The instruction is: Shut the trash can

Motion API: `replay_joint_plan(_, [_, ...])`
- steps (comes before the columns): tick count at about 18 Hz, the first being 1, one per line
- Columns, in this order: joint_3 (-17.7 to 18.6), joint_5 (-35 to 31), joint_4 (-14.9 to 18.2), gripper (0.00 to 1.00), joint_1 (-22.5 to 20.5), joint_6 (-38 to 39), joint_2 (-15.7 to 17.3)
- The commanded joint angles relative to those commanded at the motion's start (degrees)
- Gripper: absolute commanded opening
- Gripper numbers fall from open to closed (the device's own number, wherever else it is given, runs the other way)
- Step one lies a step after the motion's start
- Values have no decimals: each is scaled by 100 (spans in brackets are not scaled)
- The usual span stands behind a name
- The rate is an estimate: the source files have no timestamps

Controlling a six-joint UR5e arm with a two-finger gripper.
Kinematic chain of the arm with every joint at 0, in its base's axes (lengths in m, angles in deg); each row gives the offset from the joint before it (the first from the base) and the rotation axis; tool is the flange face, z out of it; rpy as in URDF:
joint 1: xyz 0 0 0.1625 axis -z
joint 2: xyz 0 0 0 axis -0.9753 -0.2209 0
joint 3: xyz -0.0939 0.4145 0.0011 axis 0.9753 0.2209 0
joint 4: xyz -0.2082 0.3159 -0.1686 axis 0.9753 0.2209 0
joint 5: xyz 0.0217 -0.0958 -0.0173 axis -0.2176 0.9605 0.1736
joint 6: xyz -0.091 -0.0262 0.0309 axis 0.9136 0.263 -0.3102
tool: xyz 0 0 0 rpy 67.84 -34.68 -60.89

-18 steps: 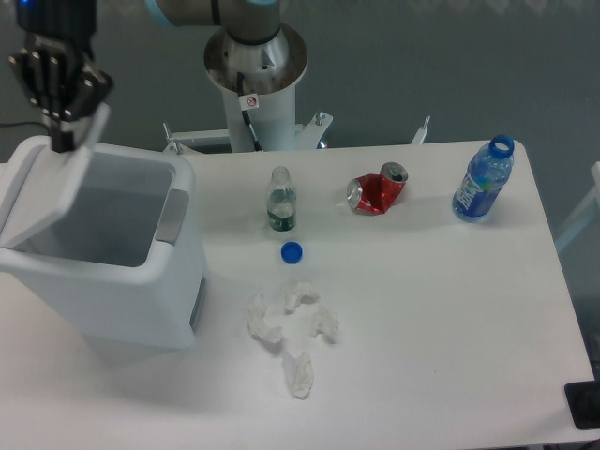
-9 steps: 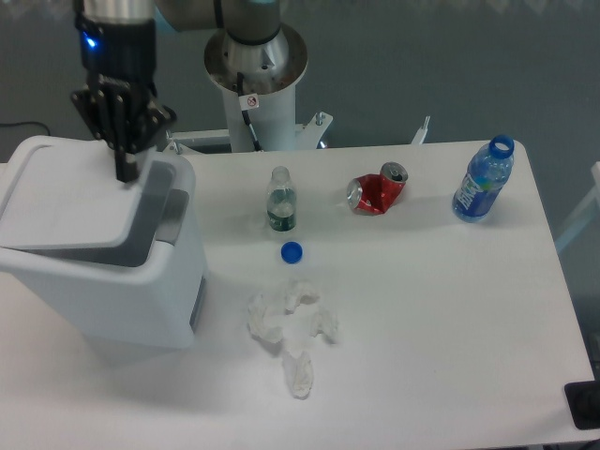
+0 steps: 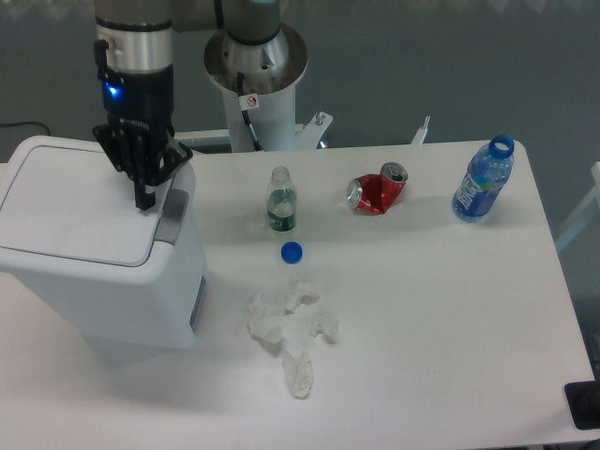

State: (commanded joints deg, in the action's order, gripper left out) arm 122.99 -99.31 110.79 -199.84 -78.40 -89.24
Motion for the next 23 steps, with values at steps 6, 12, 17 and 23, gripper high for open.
replay_joint_plan(6, [-35,9,9,3,-9,9,0])
replay_joint_plan(12, [-360,289,17,69,-263,26,96])
replay_joint_plan(17, [-326,98,35,100,-772,-17,211])
replay_joint_plan(23, [-185,-211,70,100,-1853,-384,-104])
